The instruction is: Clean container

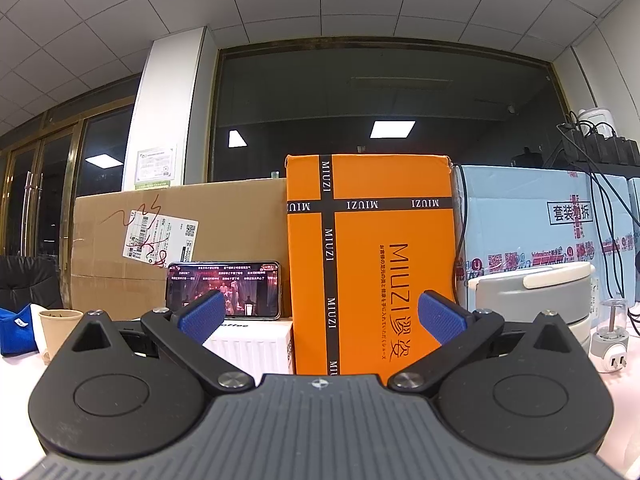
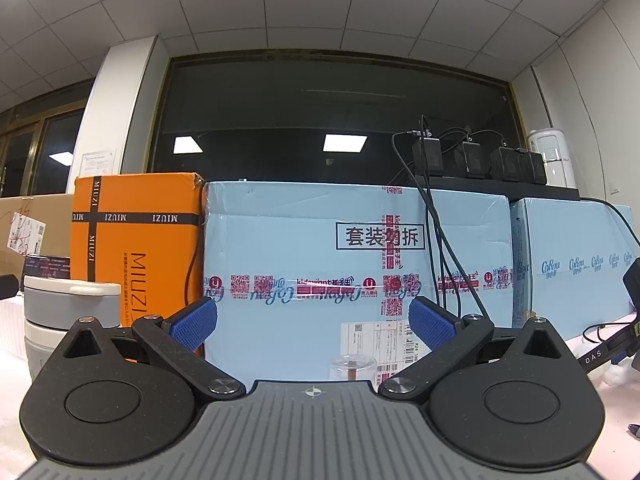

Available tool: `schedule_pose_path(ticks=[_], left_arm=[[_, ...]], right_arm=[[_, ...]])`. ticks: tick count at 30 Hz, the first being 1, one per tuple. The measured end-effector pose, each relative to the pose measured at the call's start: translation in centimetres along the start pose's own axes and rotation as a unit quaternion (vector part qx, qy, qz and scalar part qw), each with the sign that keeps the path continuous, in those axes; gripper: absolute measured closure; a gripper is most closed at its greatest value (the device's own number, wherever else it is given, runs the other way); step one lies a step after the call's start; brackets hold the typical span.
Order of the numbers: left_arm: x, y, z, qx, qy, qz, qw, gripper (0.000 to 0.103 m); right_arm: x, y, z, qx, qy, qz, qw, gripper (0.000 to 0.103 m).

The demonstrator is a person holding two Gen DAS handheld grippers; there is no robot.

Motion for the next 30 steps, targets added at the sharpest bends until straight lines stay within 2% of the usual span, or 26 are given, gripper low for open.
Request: schedule_pose_path(ticks=[30], left_arm=[[0.36, 0.41, 0.19, 0.011, -0.005, 0.0, 0.9999, 0.0]], right_arm=[[-0.2, 0.07, 0.14, 0.002, -0.001, 0.005, 1.0, 0.0]])
Point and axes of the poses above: each gripper's, at about its wrist camera, not at the fingertips, and z roughly against the way its jaws point, x to its right, y to its top, the point moved 10 cm from there along -z, roughly the way its jaws point, and after that the axes turned 7 degrees about z, right-handed, at the moved point
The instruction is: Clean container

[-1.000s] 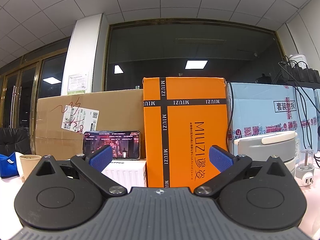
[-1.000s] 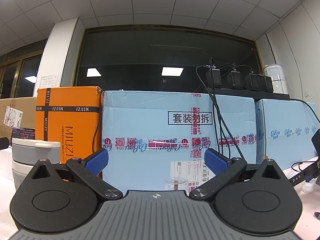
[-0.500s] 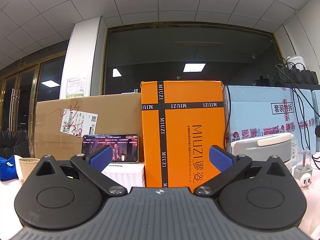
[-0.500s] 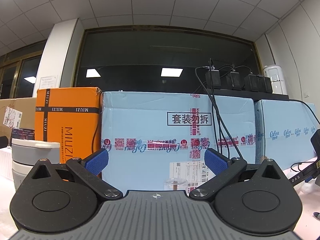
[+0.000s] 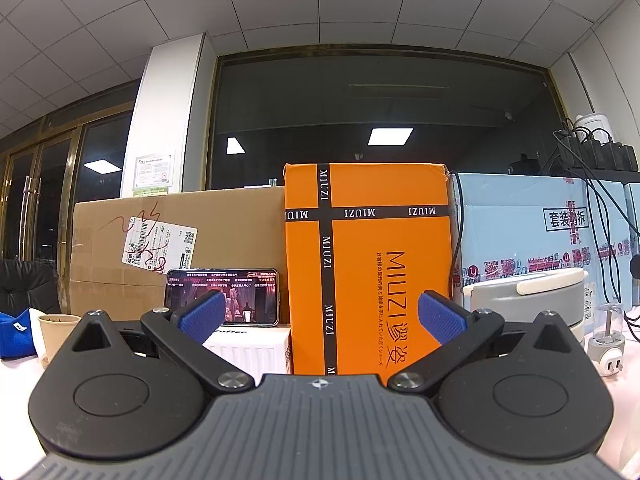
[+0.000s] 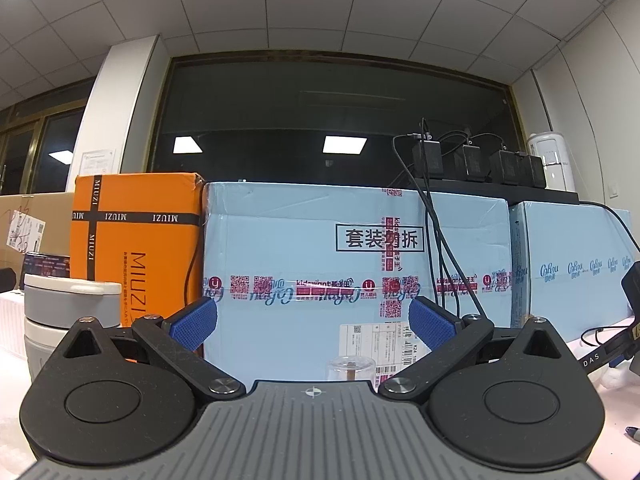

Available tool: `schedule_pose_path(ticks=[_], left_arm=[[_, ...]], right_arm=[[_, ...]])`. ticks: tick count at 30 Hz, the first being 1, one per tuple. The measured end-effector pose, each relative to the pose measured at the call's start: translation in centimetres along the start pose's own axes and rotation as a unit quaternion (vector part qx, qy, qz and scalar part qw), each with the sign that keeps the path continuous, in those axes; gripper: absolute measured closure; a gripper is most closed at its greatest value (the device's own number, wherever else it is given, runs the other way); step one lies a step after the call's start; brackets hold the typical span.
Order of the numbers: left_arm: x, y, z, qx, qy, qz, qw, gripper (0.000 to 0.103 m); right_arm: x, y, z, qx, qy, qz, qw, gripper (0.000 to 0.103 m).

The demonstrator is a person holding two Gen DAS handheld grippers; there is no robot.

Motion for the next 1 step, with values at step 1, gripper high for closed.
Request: schedule_pose_path(ticks=[1], left_arm=[[0.02, -0.01, -0.02, 0.0, 0.0, 0.0, 1.0, 0.0]], right_arm=[[-0.01, 0.0, 0.01, 0.0, 0.0, 0.0, 1.0, 0.0]])
Point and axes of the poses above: each gripper's, at about its wrist camera, not at the fingertips, and z roughly against the way its jaws point, x to its right, y to its top, the point moved 10 cm from there along -z, roughly the way its jaws point, and after that the axes turned 7 degrees about z, right-handed, at the moved point
